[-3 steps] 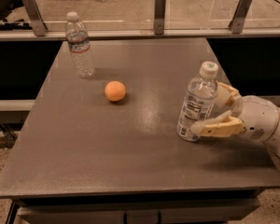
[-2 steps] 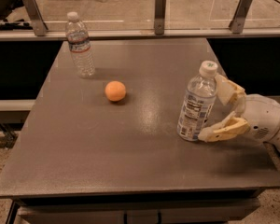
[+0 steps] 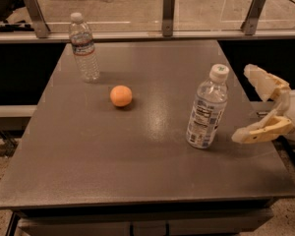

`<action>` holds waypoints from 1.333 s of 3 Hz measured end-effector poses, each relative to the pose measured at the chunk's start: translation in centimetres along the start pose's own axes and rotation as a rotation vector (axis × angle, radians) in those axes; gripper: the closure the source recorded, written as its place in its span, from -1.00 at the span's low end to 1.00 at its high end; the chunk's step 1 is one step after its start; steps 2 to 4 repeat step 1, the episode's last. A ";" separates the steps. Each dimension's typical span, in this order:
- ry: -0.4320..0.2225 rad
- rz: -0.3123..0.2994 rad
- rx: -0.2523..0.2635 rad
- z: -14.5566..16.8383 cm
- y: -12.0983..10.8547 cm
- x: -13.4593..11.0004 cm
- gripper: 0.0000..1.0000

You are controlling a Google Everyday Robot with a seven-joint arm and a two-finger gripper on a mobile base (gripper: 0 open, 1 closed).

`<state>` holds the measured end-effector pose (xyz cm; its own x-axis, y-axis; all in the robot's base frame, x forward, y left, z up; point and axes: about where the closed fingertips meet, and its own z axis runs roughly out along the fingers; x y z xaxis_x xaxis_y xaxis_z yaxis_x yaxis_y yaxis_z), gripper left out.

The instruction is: Place blue plastic bottle upright

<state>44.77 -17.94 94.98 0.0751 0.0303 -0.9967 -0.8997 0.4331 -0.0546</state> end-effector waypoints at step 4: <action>0.000 -0.002 0.002 -0.1 -0.1 -0.1 -1.00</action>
Offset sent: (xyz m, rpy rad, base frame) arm 0.0000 0.0000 0.0000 0.0000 0.0000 0.0000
